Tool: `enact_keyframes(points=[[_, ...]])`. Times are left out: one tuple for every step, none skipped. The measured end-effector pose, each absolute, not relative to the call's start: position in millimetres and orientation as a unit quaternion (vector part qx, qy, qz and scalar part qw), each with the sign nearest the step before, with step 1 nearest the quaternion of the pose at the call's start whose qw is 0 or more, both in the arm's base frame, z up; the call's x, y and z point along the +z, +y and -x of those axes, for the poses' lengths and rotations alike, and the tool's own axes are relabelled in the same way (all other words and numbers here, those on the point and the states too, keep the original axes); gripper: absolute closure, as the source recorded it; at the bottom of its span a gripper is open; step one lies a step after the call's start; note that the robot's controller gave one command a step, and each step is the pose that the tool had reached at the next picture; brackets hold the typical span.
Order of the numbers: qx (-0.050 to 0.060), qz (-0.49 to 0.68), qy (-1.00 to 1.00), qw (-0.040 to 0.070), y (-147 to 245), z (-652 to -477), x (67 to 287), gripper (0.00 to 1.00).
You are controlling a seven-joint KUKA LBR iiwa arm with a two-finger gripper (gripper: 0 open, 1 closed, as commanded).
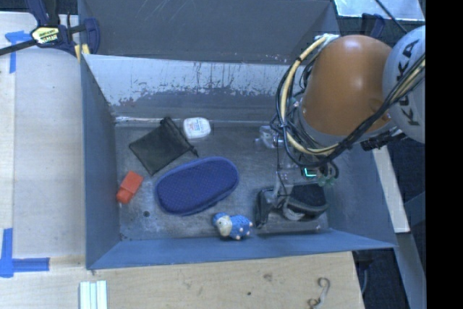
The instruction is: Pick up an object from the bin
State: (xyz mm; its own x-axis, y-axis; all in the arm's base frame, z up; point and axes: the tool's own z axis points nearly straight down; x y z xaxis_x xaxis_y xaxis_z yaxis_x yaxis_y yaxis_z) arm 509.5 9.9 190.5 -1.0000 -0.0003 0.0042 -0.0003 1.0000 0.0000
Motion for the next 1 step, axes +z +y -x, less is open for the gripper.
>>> enact_keyframes(points=[[0.001, -0.022, -1.000, -0.003, -65.9, -484.1, 68.4, 0.00]])
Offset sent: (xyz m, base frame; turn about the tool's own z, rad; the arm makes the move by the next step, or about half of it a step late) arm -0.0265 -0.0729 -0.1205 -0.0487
